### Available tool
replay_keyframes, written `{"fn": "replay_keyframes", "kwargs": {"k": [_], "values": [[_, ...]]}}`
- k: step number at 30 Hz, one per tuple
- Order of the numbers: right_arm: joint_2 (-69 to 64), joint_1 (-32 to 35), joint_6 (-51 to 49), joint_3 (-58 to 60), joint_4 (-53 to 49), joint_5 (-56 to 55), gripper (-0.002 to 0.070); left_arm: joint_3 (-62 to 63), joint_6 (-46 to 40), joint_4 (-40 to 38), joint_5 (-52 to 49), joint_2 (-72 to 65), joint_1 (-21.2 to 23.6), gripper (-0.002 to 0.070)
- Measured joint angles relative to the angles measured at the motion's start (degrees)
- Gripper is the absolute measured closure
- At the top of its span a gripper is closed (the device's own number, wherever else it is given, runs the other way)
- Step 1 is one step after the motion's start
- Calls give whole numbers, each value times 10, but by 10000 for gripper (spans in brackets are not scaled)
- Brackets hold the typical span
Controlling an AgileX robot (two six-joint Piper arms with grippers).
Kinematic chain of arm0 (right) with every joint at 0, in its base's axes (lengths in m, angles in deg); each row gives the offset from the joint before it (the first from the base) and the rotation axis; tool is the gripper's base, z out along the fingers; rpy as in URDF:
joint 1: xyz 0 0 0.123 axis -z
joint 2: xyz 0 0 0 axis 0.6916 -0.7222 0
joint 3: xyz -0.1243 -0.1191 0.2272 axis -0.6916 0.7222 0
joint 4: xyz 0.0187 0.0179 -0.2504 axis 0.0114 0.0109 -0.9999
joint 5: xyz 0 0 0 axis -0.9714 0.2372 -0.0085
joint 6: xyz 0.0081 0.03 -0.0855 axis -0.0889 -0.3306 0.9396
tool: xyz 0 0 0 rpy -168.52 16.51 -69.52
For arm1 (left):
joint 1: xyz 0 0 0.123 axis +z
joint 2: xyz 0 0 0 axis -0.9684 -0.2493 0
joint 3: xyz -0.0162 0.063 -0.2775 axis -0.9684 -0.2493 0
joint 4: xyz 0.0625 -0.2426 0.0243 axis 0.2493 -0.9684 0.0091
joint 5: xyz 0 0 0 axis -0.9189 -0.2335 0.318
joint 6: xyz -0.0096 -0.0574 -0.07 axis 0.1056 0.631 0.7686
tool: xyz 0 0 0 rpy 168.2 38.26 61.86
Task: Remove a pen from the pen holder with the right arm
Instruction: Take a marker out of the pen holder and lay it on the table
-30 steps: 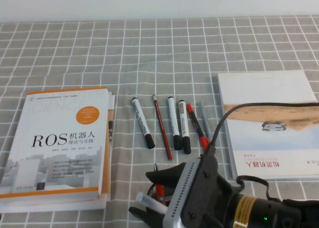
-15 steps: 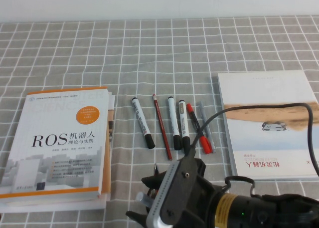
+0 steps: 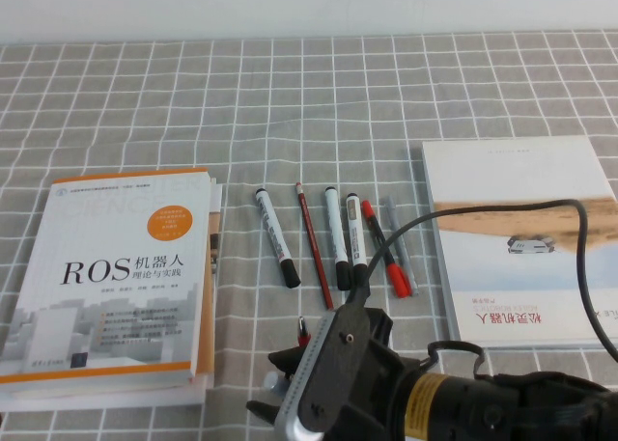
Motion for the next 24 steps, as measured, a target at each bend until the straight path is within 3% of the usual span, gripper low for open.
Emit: {"fn": "replay_keyframes", "kwargs": {"k": [10,24], "values": [[0,0,1,-1,10,0,587,0,0,0,0,0,0,678],[46,0,0,-4,24,38,590,0,0,0,0,0,0,678]]}}
